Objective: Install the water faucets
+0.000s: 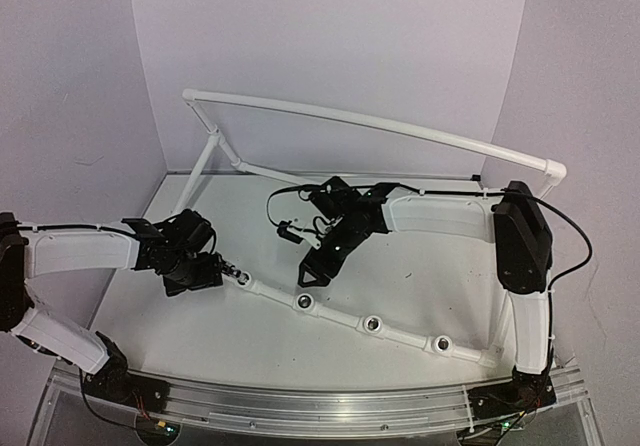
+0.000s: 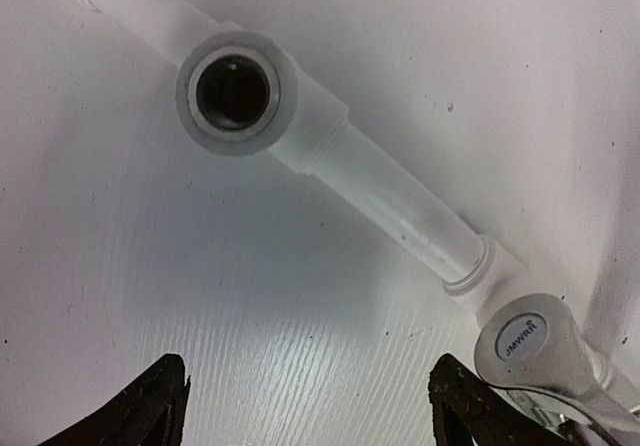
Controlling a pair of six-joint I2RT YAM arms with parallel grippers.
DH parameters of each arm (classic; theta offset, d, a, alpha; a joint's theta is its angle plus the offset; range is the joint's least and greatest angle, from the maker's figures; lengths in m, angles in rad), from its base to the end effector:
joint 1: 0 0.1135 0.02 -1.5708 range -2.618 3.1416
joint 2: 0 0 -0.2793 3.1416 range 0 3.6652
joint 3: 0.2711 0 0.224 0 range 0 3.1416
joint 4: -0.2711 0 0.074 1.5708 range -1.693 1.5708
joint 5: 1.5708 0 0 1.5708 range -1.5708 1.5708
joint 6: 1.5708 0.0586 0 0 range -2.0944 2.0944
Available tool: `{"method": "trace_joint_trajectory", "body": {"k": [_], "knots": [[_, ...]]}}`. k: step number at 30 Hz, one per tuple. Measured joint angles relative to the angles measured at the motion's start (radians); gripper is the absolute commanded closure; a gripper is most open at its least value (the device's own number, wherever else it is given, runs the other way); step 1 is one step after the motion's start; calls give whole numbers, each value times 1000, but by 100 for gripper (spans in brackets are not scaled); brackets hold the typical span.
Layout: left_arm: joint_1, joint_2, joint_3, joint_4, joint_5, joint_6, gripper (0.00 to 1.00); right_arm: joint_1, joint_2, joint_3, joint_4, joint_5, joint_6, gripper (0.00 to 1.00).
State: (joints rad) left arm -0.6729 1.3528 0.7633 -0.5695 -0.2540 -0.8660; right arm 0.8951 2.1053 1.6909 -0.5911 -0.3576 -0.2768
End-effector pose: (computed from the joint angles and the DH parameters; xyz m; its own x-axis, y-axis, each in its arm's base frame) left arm 0.1849 -0.1285 0.1963 -0.8639 -0.2543 -0.4347 -0.2060 0.9661 -0.1557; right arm 0.2673 0.3663 0.2130 -0.2763 -0.7539 -0.5960 -0.9602 0.2428 0.1379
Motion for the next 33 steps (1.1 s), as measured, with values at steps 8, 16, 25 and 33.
{"method": "trace_joint_trajectory", "body": {"k": [8, 16, 25, 33], "knots": [[26, 25, 48, 86, 2, 55, 17, 0, -7, -15, 0, 0, -3, 29], [27, 43, 82, 137, 63, 136, 17, -1, -13, -26, -1, 1, -4, 29], [27, 81, 139, 172, 143, 226, 23, -1, -20, -32, 0, 1, -7, 29], [8, 133, 193, 167, 203, 314, 31, -10, -27, -44, -1, 1, -7, 29]]}}
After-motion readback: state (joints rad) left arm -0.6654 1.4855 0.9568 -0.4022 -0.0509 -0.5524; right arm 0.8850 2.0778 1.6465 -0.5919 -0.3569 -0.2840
